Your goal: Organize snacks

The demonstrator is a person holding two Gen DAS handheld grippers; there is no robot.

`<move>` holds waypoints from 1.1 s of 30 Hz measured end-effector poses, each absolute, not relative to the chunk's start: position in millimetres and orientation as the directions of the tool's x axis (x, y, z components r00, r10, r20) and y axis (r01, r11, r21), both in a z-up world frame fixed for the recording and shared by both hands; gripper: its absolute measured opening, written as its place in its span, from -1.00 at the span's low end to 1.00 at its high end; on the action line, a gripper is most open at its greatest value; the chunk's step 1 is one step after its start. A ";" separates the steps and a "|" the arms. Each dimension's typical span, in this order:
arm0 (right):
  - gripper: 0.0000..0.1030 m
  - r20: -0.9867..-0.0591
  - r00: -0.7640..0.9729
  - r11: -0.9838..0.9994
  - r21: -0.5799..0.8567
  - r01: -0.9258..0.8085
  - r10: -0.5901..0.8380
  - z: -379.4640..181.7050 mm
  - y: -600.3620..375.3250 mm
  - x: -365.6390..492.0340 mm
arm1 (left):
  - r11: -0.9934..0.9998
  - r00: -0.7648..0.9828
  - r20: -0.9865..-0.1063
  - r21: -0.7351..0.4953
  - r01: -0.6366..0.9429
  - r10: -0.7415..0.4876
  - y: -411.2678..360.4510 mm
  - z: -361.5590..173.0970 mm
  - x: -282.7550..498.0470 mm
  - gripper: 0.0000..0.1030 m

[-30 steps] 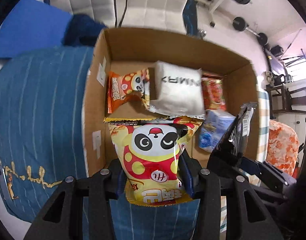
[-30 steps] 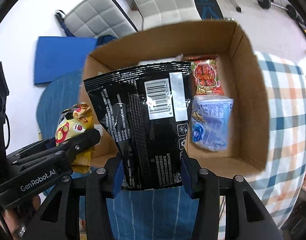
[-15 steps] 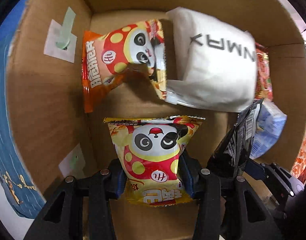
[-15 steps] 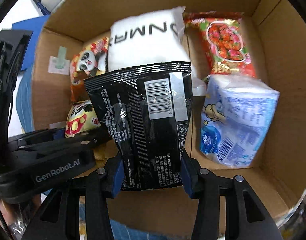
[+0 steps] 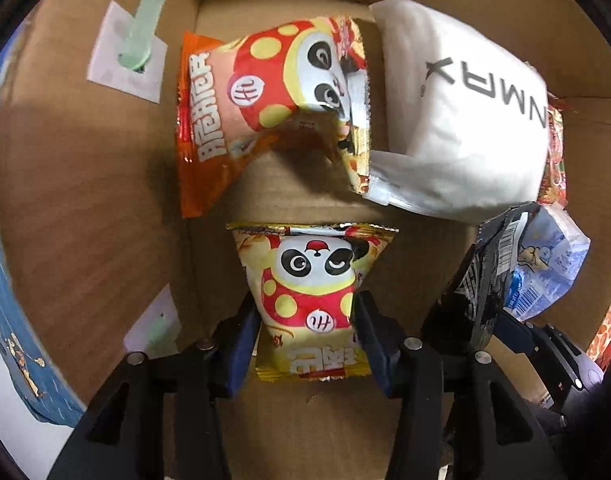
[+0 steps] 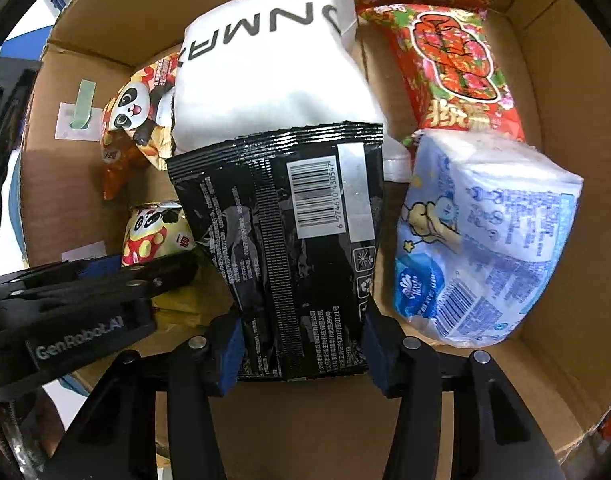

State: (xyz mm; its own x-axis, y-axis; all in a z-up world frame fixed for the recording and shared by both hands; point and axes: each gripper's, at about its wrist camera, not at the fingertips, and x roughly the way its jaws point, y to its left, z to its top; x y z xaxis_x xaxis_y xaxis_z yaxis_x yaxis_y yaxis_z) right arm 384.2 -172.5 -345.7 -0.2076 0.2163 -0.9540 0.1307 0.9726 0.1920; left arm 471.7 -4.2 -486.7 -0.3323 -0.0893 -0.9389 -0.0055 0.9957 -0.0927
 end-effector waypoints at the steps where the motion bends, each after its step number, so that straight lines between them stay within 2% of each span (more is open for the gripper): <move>1: 0.06 -0.954 -0.207 0.972 0.193 0.132 0.217 -345.6 -172.3 384.4 | 0.996 -0.326 -0.942 -0.089 0.000 -0.084 -4.1 -482.9 470.2 -0.10; 11: 0.21 -0.954 -0.202 0.973 0.202 0.114 0.222 -329.7 -173.5 379.7 | 0.996 -0.262 -0.961 -0.091 0.017 -0.084 -11.8 -444.7 454.8 -0.01; 15: 0.30 -0.963 -0.167 0.975 0.195 0.103 0.210 -311.3 -179.9 372.5 | 0.997 -0.198 -0.978 -0.065 0.028 -0.059 -5.2 -420.5 444.9 0.07; 20: 0.31 -0.976 -0.121 0.981 0.169 0.097 0.180 -287.5 -191.7 368.5 | 0.999 -0.094 -0.995 -0.048 0.019 -0.046 -9.8 -387.6 431.7 0.11; 24: 0.35 -0.986 -0.083 0.987 0.137 0.081 0.144 -269.0 -200.7 360.2 | 1.000 0.001 -1.000 -0.026 0.016 -0.026 -11.6 -360.6 424.3 0.38; 27: 0.65 -0.992 -0.045 0.991 0.115 0.073 0.118 -254.2 -205.8 356.1 | 1.000 0.058 -0.998 -0.004 0.026 -0.006 -10.7 -344.6 422.9 0.72; 28: 0.80 -0.993 -0.033 0.991 0.109 0.071 0.112 -251.0 -210.1 354.4 | 1.000 0.071 -0.997 -0.005 0.028 -0.007 -8.9 -341.3 423.2 0.77; 30: 0.86 -0.996 -0.006 0.994 0.086 0.069 0.086 -242.8 -214.1 351.6 | 1.000 0.093 -0.996 0.004 0.031 0.001 -10.9 -336.3 420.3 0.80; 33: 1.00 -0.998 0.014 0.996 0.060 0.073 0.059 -234.7 -219.3 349.0 | 1.000 0.125 -0.992 0.000 0.030 -0.004 -10.7 -324.0 417.5 0.97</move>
